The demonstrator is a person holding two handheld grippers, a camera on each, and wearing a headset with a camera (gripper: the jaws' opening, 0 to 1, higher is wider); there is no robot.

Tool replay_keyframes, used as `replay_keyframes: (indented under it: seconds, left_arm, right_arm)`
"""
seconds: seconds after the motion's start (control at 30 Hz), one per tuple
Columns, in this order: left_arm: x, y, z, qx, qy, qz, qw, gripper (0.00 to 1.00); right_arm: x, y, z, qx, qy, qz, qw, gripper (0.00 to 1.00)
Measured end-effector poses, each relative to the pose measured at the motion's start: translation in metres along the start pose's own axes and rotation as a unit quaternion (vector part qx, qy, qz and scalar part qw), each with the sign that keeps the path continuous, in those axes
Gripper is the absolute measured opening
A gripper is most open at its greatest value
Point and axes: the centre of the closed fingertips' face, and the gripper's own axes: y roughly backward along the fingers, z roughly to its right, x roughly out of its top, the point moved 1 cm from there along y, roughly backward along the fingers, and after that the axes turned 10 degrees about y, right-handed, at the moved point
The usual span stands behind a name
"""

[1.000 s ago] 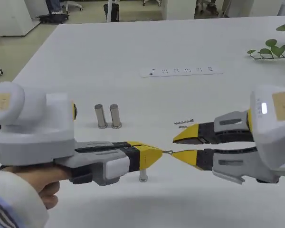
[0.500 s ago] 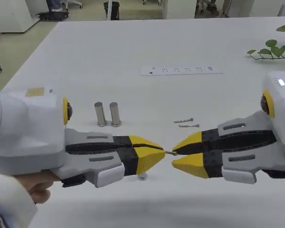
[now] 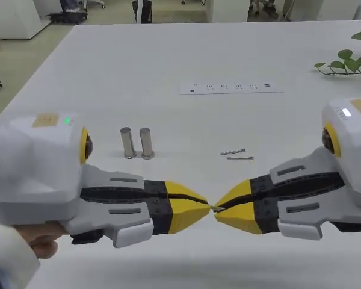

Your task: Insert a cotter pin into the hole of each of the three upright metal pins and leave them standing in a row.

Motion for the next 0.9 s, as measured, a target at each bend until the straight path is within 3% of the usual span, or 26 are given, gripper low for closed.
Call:
replay_keyframes:
  seconds: [0.13,0.6,0.9]
  left_arm:
    - [-0.009,-0.003,0.000,0.000,-0.013,-0.022,0.9997,0.00]
    - [-0.021,-0.004,0.003,-0.016,-0.038,-0.063,0.9972,0.00]
    - [-0.018,-0.006,-0.003,0.004,-0.034,-0.046,0.9984,0.01]
  right_arm:
    - [-0.005,0.000,-0.003,0.010,-0.001,-0.014,0.9999,0.05]
    - [-0.008,0.001,-0.013,0.044,0.004,-0.035,0.9984,0.03]
    - [-0.010,0.003,-0.005,0.030,-0.005,-0.034,0.9990,0.03]
